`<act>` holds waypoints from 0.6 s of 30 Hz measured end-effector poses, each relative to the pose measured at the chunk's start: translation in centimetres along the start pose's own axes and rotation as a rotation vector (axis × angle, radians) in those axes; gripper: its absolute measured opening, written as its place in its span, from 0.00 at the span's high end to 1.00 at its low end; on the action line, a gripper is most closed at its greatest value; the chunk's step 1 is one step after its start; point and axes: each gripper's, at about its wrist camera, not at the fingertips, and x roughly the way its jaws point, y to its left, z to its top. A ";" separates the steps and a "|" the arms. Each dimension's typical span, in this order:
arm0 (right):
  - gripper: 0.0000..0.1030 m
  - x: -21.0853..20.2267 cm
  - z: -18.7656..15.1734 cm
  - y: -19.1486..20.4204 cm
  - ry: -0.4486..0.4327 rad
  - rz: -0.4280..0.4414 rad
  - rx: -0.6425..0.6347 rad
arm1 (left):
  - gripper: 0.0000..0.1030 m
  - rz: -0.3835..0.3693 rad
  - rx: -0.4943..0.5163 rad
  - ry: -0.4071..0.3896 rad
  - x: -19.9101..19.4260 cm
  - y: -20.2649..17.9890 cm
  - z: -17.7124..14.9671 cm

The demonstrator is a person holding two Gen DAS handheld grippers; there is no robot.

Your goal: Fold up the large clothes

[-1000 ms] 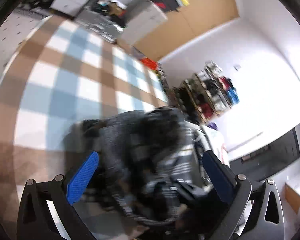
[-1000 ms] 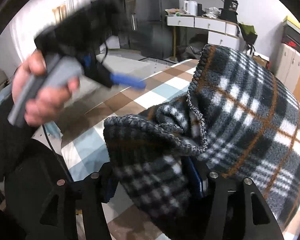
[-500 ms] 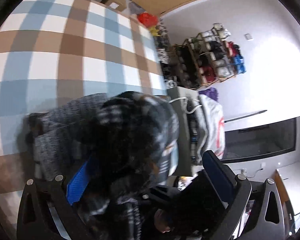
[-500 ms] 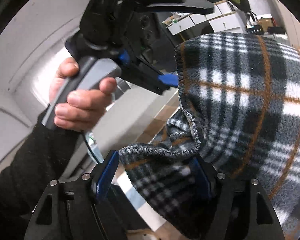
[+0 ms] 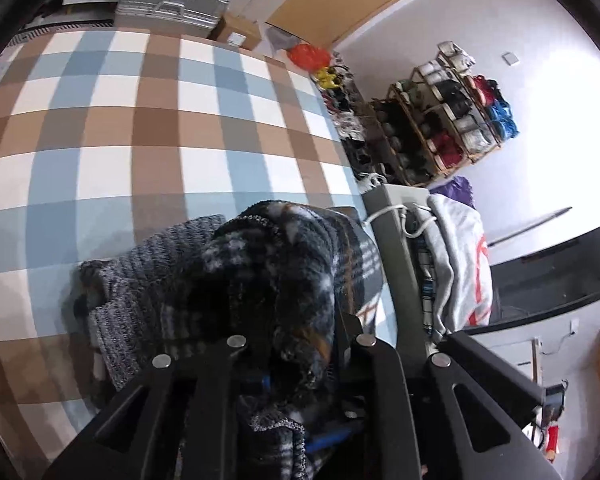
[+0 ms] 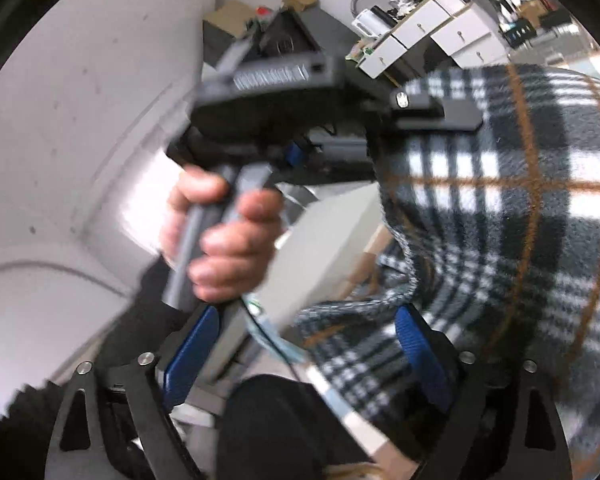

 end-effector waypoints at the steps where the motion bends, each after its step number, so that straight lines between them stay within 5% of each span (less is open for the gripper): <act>1: 0.06 -0.4 0.2 0.0 -0.008 0.015 0.014 | 0.87 0.010 0.002 -0.004 -0.1 0.0 0.1; 7: 0.00 -5.2 0.9 -0.5 -0.115 0.087 0.054 | 0.88 0.048 0.030 0.018 -0.9 -1.2 0.8; 11: 0.00 -7.4 1.7 -3.7 -0.195 0.187 0.208 | 0.88 0.107 0.060 0.049 -1.1 -1.9 0.7; 14: 0.00 -6.9 1.4 -6.9 -0.176 0.226 0.362 | 0.88 0.124 0.059 0.061 -1.5 -1.8 0.6; 18: 0.00 -4.4 1.1 -8.7 -0.078 0.170 0.407 | 0.88 0.184 0.078 0.092 -2.0 -1.8 0.3</act>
